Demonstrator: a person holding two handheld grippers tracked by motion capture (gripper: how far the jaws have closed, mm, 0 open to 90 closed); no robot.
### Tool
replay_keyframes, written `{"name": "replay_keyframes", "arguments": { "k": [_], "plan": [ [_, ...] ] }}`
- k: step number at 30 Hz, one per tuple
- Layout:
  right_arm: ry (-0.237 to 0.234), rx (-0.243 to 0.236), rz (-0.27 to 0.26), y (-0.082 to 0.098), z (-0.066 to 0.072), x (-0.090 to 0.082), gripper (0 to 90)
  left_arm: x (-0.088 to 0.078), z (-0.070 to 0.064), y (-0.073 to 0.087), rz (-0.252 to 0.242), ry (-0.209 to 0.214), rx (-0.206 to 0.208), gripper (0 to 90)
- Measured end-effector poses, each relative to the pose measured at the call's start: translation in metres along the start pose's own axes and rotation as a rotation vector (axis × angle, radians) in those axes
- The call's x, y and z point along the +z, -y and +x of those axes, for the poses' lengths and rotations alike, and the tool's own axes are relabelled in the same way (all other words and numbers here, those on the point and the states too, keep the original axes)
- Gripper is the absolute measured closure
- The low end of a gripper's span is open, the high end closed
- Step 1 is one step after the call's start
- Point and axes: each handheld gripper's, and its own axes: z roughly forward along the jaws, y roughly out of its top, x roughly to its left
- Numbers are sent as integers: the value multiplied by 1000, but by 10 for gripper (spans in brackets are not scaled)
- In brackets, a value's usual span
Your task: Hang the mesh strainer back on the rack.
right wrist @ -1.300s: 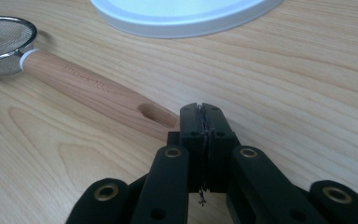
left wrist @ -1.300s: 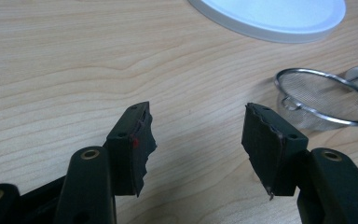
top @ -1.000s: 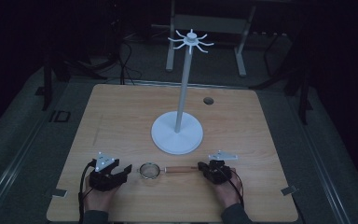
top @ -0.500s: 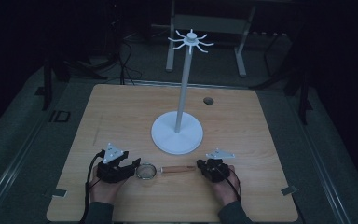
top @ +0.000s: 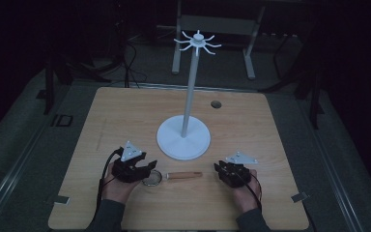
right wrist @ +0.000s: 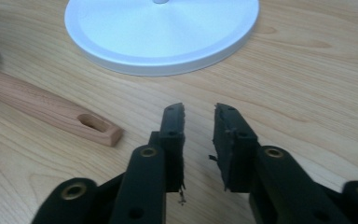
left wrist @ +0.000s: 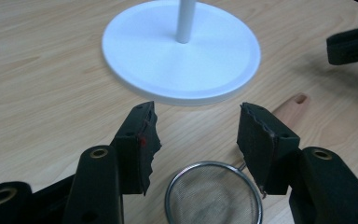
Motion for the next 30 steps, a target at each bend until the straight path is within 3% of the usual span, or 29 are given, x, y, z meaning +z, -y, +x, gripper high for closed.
{"name": "replay_keyframes", "arguments": {
  "k": [10,22,24,30],
  "plan": [
    [35,-3,4,5,-12,-14,603,12,-5,-14,53,52,73,504],
    [48,44,-17,5,-30,-26,570,28,-11,-31,128,89,136,536],
    [73,59,-24,5,-35,-29,517,34,-14,-34,150,107,152,543],
    [88,77,-29,6,-41,-33,493,47,-21,-40,194,146,198,547]
  ]
}}
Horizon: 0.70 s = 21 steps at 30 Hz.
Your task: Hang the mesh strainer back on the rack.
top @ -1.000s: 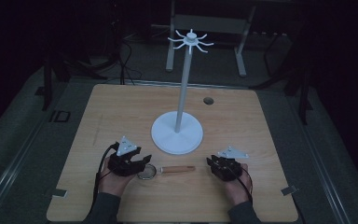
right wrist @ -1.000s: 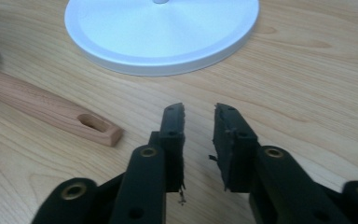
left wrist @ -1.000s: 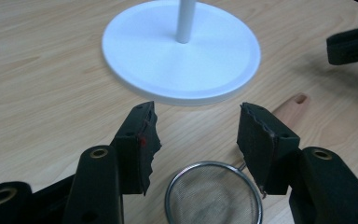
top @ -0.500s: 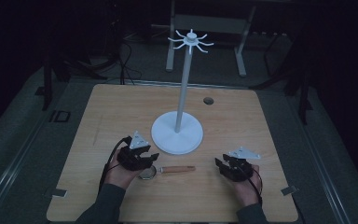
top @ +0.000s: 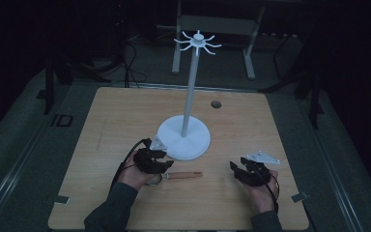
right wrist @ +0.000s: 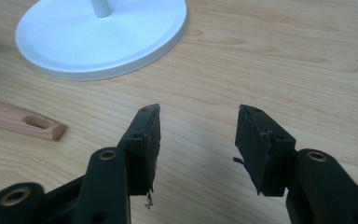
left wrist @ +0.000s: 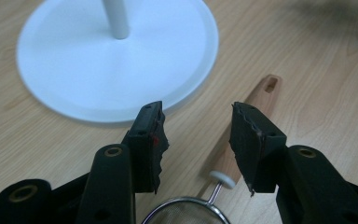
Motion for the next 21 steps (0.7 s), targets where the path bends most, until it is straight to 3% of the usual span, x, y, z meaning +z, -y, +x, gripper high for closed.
{"name": "replay_keyframes", "arguments": {
  "k": [9,21],
  "plan": [
    [2,4,2,1,-2,-1,482,17,-5,-5,97,40,55,551],
    [-1,2,8,1,-2,0,476,35,-8,-8,194,91,86,560]
  ]
}}
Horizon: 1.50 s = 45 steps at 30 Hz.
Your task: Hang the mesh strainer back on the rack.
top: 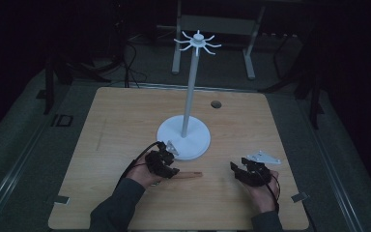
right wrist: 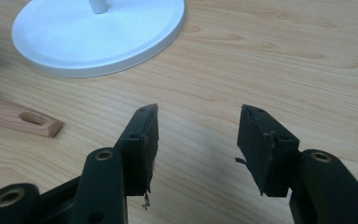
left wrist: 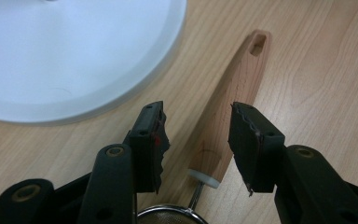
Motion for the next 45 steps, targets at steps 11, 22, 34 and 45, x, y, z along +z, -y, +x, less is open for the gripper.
{"name": "replay_keyframes", "arguments": {
  "k": [11,22,34,45],
  "plan": [
    [-2,0,5,1,0,1,472,11,-4,-2,100,53,42,588],
    [-4,-3,9,2,0,2,471,17,-6,-8,127,27,24,670],
    [-7,-2,11,2,0,3,471,25,-8,-15,207,28,33,658],
    [-8,-2,18,3,0,4,471,29,-9,-16,273,32,49,655]
  ]
}}
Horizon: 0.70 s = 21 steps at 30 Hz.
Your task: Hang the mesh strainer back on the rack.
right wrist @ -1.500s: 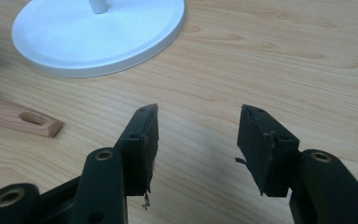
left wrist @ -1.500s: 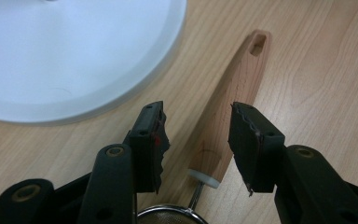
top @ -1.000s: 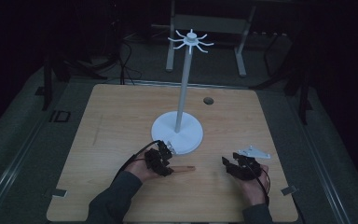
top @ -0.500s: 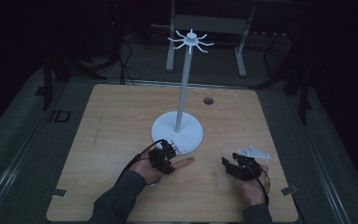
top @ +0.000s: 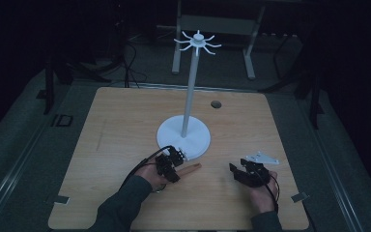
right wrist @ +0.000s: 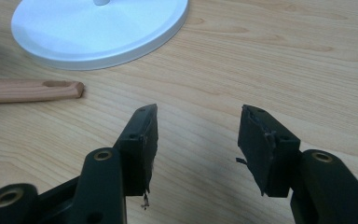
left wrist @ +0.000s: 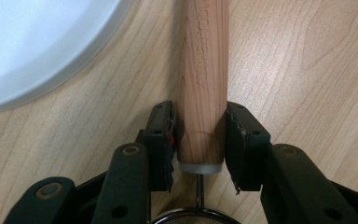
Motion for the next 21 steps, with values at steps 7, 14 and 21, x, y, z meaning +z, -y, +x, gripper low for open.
{"name": "replay_keyframes", "arguments": {
  "k": [7,14,21],
  "plan": [
    [3,-1,2,1,-1,0,471,0,-2,-1,2,-12,7,685],
    [3,-4,3,1,-1,1,471,-9,-2,-1,-51,-2,-5,686],
    [3,-5,4,2,0,1,471,-21,-3,0,-119,-12,-23,687]
  ]
}}
